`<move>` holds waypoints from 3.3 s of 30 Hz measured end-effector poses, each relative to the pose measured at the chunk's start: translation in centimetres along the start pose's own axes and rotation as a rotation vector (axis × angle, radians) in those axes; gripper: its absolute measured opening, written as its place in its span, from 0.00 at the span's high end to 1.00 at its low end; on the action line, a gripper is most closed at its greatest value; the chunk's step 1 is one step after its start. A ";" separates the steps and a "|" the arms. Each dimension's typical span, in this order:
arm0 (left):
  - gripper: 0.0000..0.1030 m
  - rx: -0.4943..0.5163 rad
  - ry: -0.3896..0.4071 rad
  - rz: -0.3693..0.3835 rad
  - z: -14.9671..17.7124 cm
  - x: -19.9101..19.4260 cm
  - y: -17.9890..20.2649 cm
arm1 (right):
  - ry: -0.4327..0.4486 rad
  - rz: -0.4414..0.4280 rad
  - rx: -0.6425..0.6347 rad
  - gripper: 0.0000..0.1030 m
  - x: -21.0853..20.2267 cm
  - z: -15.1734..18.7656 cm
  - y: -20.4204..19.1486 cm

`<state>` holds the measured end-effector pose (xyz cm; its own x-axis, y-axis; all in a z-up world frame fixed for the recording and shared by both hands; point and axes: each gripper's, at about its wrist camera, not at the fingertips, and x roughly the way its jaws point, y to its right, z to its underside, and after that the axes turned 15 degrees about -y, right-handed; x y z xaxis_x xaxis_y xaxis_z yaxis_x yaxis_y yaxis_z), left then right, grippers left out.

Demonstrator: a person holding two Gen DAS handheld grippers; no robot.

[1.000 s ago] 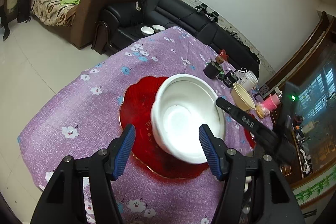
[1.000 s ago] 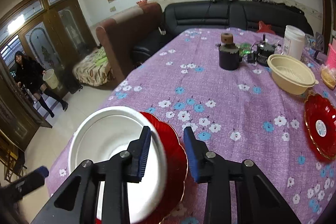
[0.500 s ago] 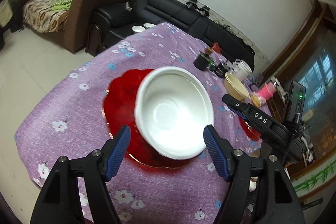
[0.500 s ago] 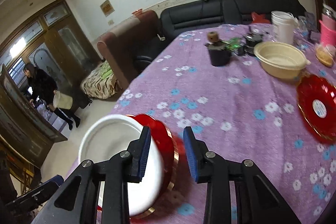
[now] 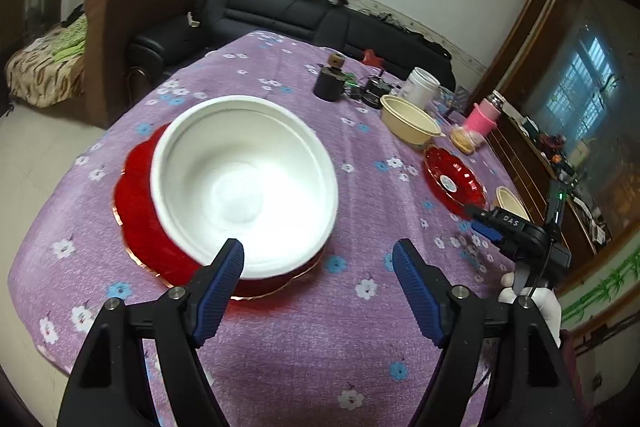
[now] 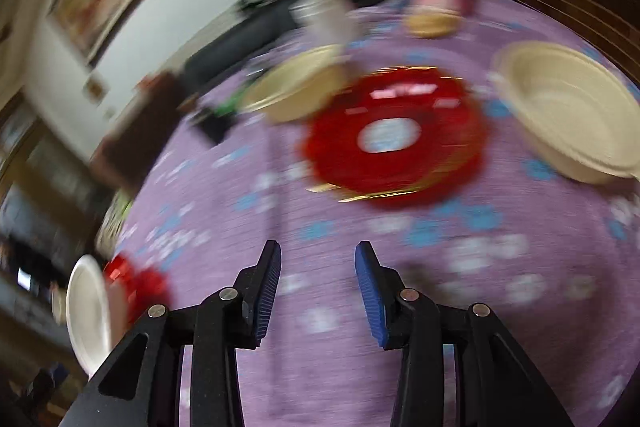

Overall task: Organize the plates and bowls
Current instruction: 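Reach the right tool to the gold-rimmed red plate, grasp its rim and lift, then carry the gold-rimmed red plate with the right tool onto the stacked white bowls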

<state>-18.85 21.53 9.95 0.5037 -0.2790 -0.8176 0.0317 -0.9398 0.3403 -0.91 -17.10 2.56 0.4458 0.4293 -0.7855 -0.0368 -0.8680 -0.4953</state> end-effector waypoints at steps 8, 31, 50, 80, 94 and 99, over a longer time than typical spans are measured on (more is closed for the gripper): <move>0.26 -0.117 0.044 -0.162 -7.2 -0.7 -4.2 | 0.024 -0.029 0.001 0.59 -1.2 -0.4 1.3; 0.22 -0.040 0.022 -0.135 -8.6 -1.0 -1.6 | 0.053 -0.061 0.240 0.56 -0.2 -2.2 7.6; 0.22 0.202 -0.226 0.042 -4.9 8.7 10.6 | -0.278 -0.233 0.170 0.85 0.9 -2.5 8.5; 0.60 0.192 -0.356 0.074 -4.8 17.8 16.5 | -0.189 -0.066 -0.062 0.88 -2.8 1.3 6.9; 0.60 -0.046 -0.081 -0.063 -7.5 2.9 1.2 | -0.197 -0.190 -0.380 0.87 -0.2 1.3 -13.2; 0.60 -0.145 -0.080 -0.123 -7.5 1.8 -4.8 | -0.249 -0.210 -0.456 0.87 4.0 2.4 -19.9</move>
<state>-11.63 26.98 10.37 0.4186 -0.1837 -0.8894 0.2157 -0.9312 0.2938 -0.52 2.46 8.42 0.1747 0.6026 -0.7787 0.4452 -0.7537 -0.4834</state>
